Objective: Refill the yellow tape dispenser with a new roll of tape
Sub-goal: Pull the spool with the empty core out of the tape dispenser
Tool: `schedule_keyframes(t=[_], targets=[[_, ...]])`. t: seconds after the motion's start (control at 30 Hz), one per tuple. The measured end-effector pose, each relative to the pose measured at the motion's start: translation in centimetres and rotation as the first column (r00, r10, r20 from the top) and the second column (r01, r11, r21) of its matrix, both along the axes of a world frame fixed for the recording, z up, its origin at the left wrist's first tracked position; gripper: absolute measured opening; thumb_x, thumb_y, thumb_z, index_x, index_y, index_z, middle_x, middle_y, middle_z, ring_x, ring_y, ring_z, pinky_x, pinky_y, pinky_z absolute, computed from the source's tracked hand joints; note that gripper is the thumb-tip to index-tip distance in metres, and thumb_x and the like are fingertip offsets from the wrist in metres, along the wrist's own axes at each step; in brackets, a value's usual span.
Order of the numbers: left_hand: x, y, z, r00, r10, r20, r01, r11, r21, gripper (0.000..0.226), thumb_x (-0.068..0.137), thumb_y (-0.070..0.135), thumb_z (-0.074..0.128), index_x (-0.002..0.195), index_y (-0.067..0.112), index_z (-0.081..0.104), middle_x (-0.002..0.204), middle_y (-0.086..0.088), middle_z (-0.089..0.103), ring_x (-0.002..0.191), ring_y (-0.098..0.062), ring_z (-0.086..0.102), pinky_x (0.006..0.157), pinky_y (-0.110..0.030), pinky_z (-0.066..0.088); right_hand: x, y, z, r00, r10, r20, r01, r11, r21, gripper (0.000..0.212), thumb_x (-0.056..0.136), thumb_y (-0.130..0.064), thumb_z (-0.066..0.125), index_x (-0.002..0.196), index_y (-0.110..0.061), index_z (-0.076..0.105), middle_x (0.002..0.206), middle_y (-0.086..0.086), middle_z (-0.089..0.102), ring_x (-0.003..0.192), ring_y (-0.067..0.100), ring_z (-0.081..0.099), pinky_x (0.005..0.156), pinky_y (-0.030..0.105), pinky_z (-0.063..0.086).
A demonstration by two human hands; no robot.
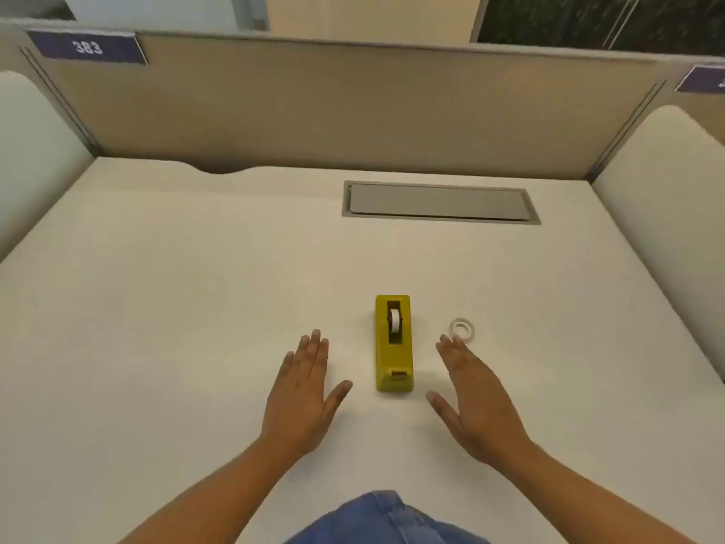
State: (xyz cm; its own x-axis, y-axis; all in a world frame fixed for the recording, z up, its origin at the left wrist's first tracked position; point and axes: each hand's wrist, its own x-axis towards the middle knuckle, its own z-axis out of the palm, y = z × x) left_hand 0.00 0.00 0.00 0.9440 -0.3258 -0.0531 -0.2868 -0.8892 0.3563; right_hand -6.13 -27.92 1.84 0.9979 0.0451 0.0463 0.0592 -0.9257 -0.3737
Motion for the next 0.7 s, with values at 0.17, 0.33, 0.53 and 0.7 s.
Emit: schedule_keyframes(t=[0.17, 0.33, 0.53, 0.7], targets=[[-1.1, -0.1, -3.0, 0.998, 0.029, -0.063, -0.027, 0.999, 0.032, 0.083, 0.088, 0.068, 0.004, 0.151, 0.015, -0.001, 0.160, 0.000, -0.006, 0.145, -0.012, -0.011, 0.117, -0.031, -0.004, -1.7, -0.6, -4.0, 0.991, 0.016, -0.136, -0.026, 0.997, -0.072, 0.072, 0.093, -0.066, 0.026, 0.151, -0.037, -0.006, 0.158, -0.014, 0.001, 0.144, 0.001, 0.000, 0.115, 0.027, 0.011], [-2.1, 0.2, -4.4, 0.999, 0.021, -0.027, -0.018, 0.997, 0.081, 0.078, 0.092, 0.067, 0.007, 0.151, 0.016, 0.009, 0.161, 0.000, 0.004, 0.147, -0.014, -0.002, 0.118, -0.035, 0.001, -2.8, -1.0, -5.8, 0.984, 0.016, -0.178, -0.041, 0.989, -0.141, 0.070, 0.096, -0.061, 0.022, 0.151, -0.031, -0.008, 0.160, -0.009, -0.001, 0.147, 0.006, -0.007, 0.118, 0.030, 0.007], [-2.1, 0.0, -4.4, 0.999, 0.027, -0.022, -0.025, 0.997, 0.068, 0.078, 0.092, 0.068, 0.010, 0.151, 0.017, 0.010, 0.161, 0.002, 0.004, 0.147, -0.013, -0.003, 0.119, -0.035, 0.001, -3.0, -0.8, -5.8, 0.987, 0.001, -0.159, -0.028, 0.986, -0.166, 0.068, 0.097, -0.055, 0.027, 0.154, -0.024, 0.005, 0.162, -0.005, 0.009, 0.148, 0.010, 0.000, 0.119, 0.033, 0.013], [-2.1, 0.0, -4.5, 1.000, 0.023, -0.020, -0.022, 0.998, 0.056, 0.077, 0.092, 0.068, 0.011, 0.151, 0.018, 0.010, 0.160, 0.002, 0.003, 0.147, -0.014, -0.003, 0.118, -0.034, 0.000, -3.1, -0.7, -5.5, 0.988, -0.008, -0.154, -0.018, 0.986, -0.163, 0.068, 0.097, -0.055, 0.027, 0.154, -0.025, 0.005, 0.162, -0.005, 0.011, 0.148, 0.010, 0.003, 0.119, 0.034, 0.014]])
